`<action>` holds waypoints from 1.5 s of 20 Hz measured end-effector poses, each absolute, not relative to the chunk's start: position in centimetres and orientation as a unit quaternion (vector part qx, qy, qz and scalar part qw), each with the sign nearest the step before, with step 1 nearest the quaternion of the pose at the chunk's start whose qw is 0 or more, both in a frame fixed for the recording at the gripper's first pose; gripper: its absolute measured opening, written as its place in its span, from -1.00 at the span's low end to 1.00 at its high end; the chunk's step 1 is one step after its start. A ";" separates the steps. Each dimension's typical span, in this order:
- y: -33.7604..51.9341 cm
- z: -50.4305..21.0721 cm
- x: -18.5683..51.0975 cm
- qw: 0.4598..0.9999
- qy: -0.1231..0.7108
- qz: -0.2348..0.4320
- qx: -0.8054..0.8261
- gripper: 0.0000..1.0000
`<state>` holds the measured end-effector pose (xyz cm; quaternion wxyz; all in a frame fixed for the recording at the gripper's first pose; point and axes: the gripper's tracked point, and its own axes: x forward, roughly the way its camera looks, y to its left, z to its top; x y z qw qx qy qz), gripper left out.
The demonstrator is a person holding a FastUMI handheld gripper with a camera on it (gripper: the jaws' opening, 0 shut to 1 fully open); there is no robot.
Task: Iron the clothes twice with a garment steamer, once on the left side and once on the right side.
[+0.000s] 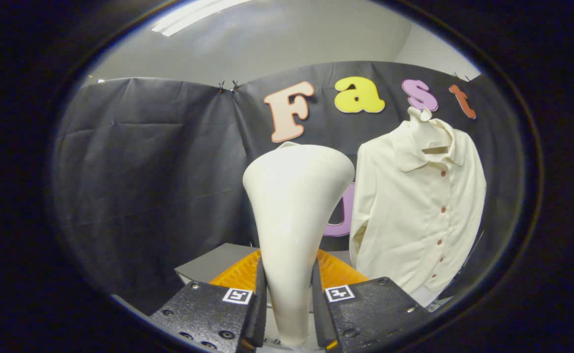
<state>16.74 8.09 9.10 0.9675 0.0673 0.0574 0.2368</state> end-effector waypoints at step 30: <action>-6.7 0.8 37.2 0.982 0.060 0.111 0.144 -0.18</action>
